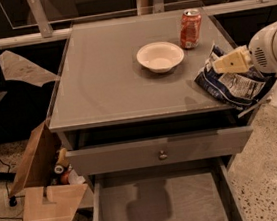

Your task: Pick blue chip bag from middle drawer and place on counter

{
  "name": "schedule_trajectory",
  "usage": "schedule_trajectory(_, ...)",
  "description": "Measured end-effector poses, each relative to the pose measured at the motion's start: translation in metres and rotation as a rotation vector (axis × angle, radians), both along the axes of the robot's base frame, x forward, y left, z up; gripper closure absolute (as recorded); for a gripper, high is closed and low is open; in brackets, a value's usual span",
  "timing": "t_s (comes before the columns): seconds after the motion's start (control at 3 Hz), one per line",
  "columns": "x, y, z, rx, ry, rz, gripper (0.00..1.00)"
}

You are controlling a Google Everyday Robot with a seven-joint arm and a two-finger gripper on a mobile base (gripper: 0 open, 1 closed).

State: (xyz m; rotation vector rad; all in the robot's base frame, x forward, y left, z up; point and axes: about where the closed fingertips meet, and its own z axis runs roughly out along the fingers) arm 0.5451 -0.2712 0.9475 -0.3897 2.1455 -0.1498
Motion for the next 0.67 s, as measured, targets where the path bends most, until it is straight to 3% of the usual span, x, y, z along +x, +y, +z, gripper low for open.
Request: schedule_trajectory(0.67, 0.0000, 0.0001, 0.0001, 0.000, 0.000, 0.000, 0.00)
